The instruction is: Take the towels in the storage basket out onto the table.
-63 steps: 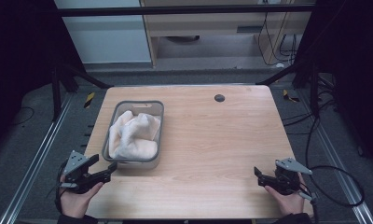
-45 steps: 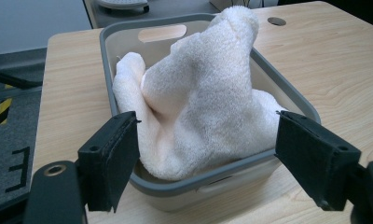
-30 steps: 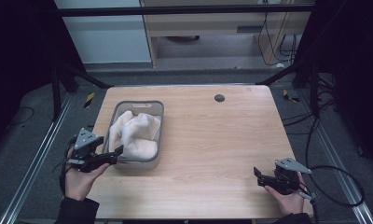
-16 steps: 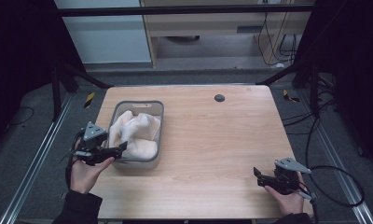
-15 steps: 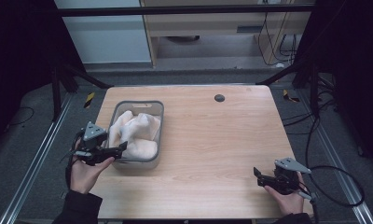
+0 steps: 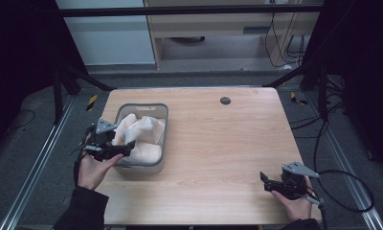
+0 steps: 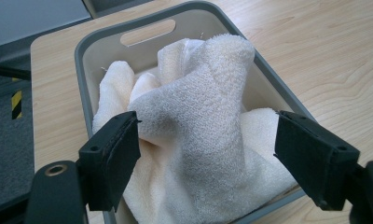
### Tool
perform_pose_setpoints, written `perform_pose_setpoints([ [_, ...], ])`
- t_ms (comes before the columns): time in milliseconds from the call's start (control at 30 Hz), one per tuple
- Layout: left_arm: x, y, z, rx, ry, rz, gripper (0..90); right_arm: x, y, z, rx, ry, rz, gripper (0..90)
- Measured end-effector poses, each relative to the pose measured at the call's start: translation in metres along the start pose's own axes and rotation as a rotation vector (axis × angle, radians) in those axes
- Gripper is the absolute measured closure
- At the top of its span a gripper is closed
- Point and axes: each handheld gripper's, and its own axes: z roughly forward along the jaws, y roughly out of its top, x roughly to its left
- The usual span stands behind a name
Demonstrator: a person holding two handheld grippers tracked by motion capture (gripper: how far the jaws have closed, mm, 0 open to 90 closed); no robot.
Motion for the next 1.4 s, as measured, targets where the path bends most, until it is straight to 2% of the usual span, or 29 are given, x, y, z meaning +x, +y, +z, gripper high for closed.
perform_pose_setpoints([
  [533, -0.002, 0.009, 0.020, 0.077, -0.008, 0.004, 23.1, 0.000, 0.000, 0.000, 0.004, 0.006, 0.000, 11.1],
  [833, -0.004, 0.014, 0.026, 0.107, -0.004, 0.031, 27.9, -0.001, 0.000, 0.001, 0.010, 0.014, 0.000, 11.2],
  [1167, -0.003, 0.014, 0.037, 0.153, -0.001, 0.026, 32.8, 0.000, 0.000, 0.001, 0.018, 0.020, 0.005, 11.2],
  [1400, -0.001, 0.011, 0.044, 0.181, 0.002, 0.009, 41.7, -0.001, -0.001, 0.002, 0.023, 0.018, -0.004, 11.2],
])
